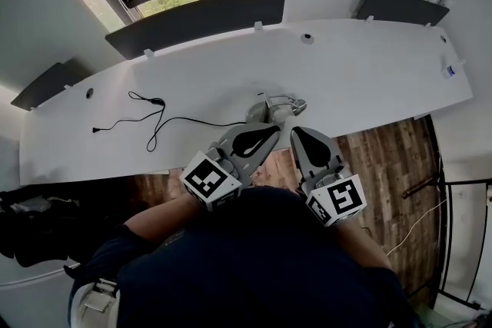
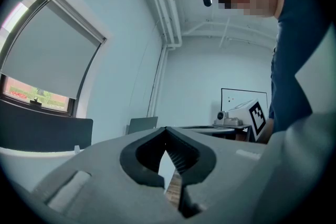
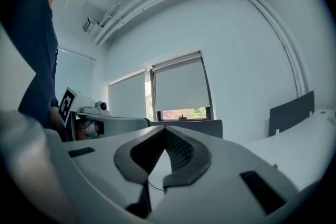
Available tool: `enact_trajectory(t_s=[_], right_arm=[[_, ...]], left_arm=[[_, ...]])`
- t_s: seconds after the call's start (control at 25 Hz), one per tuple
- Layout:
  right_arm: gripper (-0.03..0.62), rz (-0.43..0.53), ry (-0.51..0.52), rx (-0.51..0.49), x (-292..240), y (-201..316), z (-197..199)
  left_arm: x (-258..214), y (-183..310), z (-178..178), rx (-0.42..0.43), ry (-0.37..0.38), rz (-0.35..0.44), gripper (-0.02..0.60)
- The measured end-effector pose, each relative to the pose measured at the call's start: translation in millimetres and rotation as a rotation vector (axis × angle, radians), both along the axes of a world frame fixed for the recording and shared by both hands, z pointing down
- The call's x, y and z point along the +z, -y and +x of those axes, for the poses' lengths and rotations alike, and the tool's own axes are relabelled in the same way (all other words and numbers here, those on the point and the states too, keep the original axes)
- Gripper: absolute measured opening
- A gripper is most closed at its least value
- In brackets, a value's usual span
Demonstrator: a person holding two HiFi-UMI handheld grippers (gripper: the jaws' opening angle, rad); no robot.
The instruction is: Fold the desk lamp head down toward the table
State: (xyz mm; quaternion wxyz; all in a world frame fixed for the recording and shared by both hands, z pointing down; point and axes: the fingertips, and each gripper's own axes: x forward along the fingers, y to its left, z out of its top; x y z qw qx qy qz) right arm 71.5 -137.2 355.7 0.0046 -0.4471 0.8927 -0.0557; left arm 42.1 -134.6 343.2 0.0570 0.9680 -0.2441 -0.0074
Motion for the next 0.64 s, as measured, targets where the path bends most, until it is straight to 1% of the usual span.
enact_trajectory(t_s=[0.12,0.24,0.4,0.52,0.64], right_arm=[[0.009,0.004,0.005,0.001,0.0,-0.3,0.5],[0.009,0.007,0.006,0.004,-0.4,-0.4,2.6],[0.009,0.012,0.004,0.008,-1.2,-0.7,5.8],[0.009,0.012,0.004,0.009,-2.0,-1.6,6.7],[0.009,0.007,0.011,0.011,-1.8,-3.9,7.3]], left_arm=[[0.2,0.5,0.7,0.000,0.002,0.005,0.006],[-0.1,0.0,3.9,-0.001,-0.014,-0.015,0.006],[-1.4,0.9,6.5,0.006,-0.009,-0.003,0.006],[-3.7,0.9,6.9,-0.004,-0.024,-0.022,0.006],[-4.6,-0.8,8.0,-0.003,-0.028,-0.024,0.006]])
